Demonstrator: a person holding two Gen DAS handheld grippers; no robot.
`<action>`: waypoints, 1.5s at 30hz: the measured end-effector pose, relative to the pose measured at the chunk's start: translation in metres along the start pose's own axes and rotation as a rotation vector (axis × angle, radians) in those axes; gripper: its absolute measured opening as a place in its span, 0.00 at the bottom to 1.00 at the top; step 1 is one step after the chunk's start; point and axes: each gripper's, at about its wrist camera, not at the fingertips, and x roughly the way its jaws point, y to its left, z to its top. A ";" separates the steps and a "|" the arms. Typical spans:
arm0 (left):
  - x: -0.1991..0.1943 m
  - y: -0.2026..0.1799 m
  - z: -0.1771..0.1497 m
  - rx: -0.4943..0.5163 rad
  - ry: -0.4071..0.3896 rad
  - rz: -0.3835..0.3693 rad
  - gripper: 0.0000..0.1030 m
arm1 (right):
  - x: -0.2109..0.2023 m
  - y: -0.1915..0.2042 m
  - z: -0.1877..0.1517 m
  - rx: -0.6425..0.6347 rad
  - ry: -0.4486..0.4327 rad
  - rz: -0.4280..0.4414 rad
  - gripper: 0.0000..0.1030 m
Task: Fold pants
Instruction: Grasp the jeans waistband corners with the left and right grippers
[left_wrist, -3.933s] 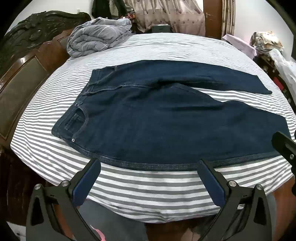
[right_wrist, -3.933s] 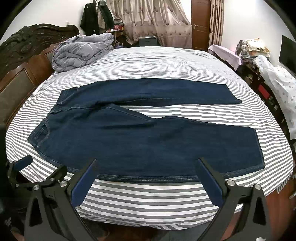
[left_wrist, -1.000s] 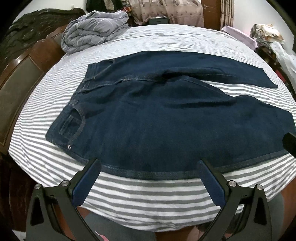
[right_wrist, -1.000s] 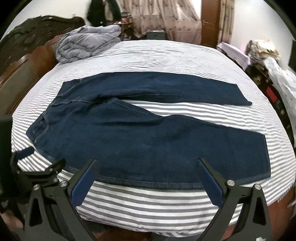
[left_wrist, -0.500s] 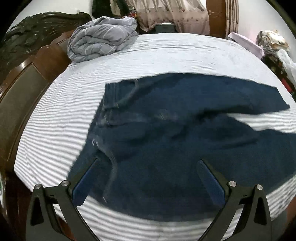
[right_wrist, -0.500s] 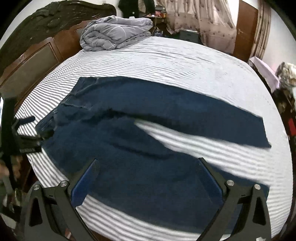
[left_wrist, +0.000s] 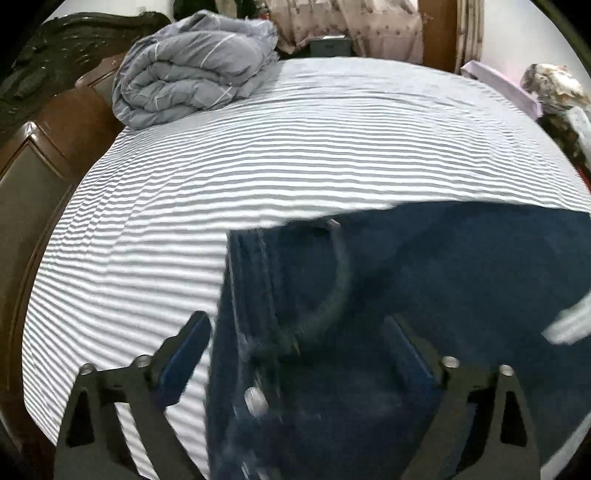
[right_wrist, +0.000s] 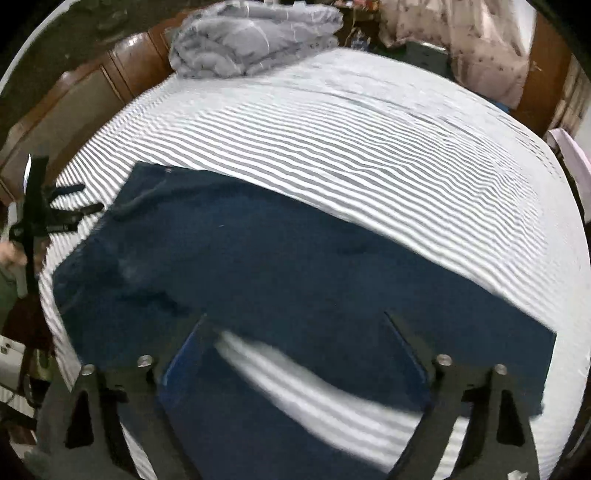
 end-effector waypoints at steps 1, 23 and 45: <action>0.011 0.005 0.009 -0.007 0.009 0.007 0.82 | 0.011 -0.005 0.012 -0.018 0.021 -0.005 0.80; 0.146 0.043 0.071 0.283 0.180 -0.287 0.75 | 0.185 -0.077 0.116 -0.169 0.310 0.229 0.58; 0.148 -0.002 0.090 0.582 0.256 -0.339 0.53 | 0.203 -0.072 0.123 -0.232 0.416 0.421 0.24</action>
